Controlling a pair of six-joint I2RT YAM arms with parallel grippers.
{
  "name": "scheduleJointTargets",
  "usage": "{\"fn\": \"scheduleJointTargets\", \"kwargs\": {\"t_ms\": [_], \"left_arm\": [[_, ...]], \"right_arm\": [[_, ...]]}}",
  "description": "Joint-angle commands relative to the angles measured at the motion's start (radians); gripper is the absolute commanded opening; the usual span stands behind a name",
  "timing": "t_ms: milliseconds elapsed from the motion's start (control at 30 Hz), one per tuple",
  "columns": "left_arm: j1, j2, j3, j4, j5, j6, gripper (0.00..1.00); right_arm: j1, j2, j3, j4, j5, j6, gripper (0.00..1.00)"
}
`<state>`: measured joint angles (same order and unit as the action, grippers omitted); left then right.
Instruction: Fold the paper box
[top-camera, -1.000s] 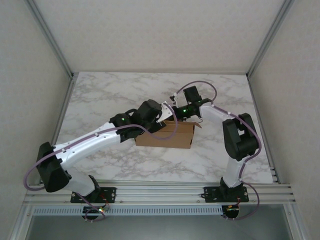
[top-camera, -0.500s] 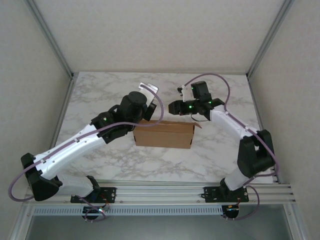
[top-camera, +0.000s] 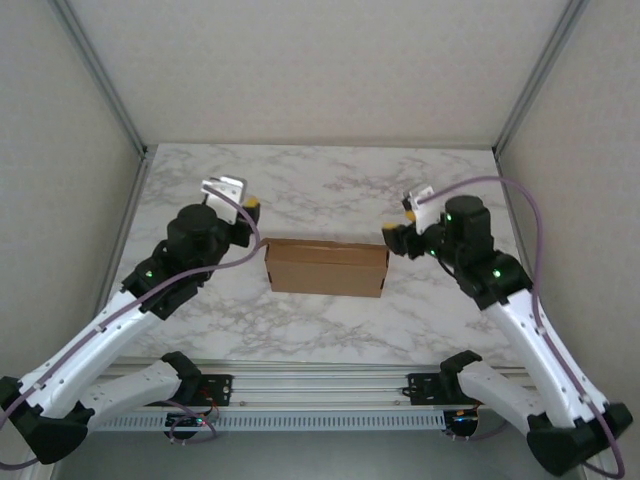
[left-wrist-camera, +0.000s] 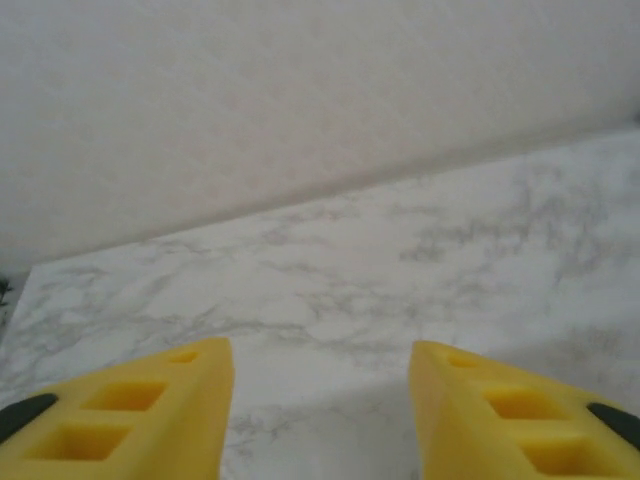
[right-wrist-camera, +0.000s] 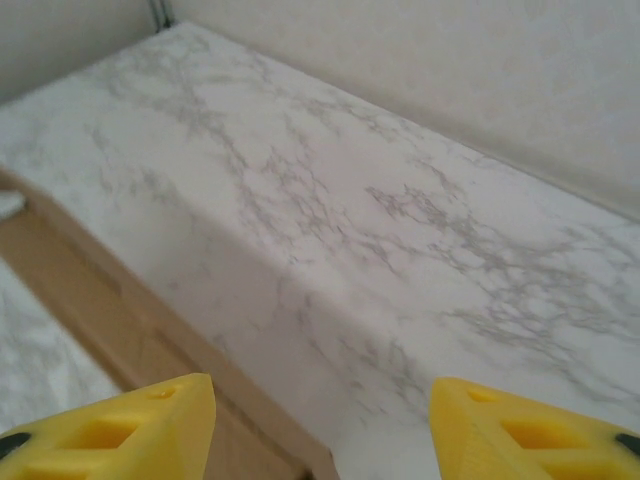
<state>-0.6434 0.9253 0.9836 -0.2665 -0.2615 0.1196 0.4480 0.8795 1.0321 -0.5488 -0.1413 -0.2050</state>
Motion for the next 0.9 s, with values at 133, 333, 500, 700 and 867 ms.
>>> {"fn": "scheduleJointTargets", "kwargs": {"t_ms": [133, 333, 500, 700, 867], "left_arm": [[0.02, -0.087, -0.101, -0.078, 0.179, 0.21, 0.55], [0.059, -0.031, -0.136, -0.172, 0.231, 0.355, 0.56], [0.143, -0.027, -0.148, -0.148, 0.318, 0.393, 0.57], [0.245, -0.037, -0.127, -0.177, 0.519, 0.49, 0.58], [0.358, -0.013, -0.136, -0.153, 0.649, 0.552, 0.58]], "right_arm": [[0.012, -0.089, -0.031, -0.149, -0.021, -0.269, 0.6], [0.027, -0.163, -0.035, -0.17, -0.032, -0.217, 0.55], [0.046, -0.211, 0.015, -0.251, -0.075, -0.134, 0.53], [0.046, -0.304, 0.016, -0.268, -0.093, -0.014, 0.5], [0.062, -0.377, -0.026, -0.236, -0.125, 0.018, 0.51]]}}
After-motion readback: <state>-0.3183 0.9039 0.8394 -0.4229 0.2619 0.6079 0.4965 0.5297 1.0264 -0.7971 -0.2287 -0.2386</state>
